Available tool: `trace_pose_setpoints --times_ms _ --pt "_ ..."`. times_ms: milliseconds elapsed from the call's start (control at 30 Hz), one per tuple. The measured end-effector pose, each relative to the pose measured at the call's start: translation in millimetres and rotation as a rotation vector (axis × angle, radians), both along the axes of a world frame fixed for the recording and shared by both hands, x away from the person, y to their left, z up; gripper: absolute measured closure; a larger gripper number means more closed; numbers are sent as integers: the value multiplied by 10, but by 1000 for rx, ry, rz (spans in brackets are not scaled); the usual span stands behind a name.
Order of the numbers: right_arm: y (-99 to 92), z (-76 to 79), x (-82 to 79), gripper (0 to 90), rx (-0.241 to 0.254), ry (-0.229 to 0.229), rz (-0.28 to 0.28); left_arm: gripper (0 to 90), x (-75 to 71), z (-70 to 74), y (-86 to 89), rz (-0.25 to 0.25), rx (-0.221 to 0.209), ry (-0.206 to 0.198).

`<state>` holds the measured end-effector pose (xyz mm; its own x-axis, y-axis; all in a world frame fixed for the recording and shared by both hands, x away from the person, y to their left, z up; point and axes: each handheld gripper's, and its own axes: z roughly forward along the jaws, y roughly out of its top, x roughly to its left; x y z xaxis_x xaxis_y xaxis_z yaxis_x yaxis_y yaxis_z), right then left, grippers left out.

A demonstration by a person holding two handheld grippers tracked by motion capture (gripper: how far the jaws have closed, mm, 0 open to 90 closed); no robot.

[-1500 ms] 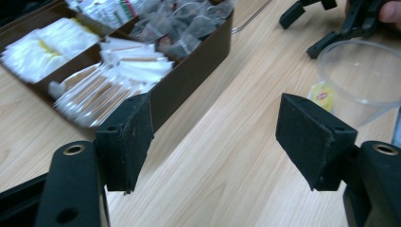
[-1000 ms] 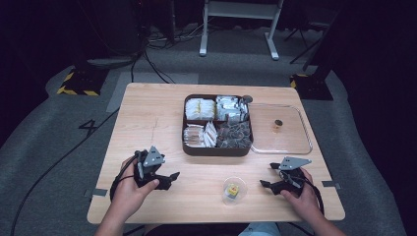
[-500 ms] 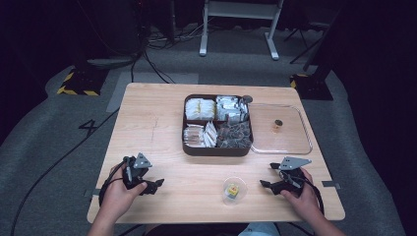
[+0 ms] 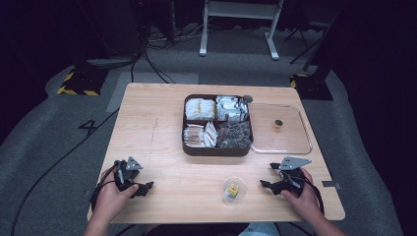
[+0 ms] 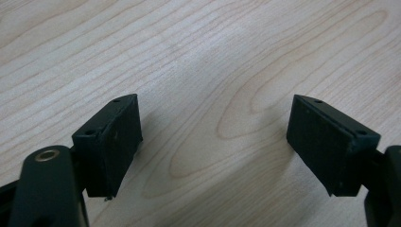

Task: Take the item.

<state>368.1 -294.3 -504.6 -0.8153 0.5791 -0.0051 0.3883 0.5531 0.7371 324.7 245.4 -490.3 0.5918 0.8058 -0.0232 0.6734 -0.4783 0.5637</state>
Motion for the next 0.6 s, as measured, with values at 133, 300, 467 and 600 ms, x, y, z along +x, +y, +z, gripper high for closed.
trace_pose_setpoints --times_ms 133,300,467,600 --pt "0 -1 0 160 1 1 0 149 -19 -52 41 -8 -29 -41" --pt "0 -1 0 160 1 1 0 44 -17 -153 57 -20 -69 -111" --pt "0 -1 0 160 1 0 1 6 -20 -157 34 1 -67 -105" --pt "0 -1 0 160 1 1 0 4 -37 -156 27 20 -66 -104"
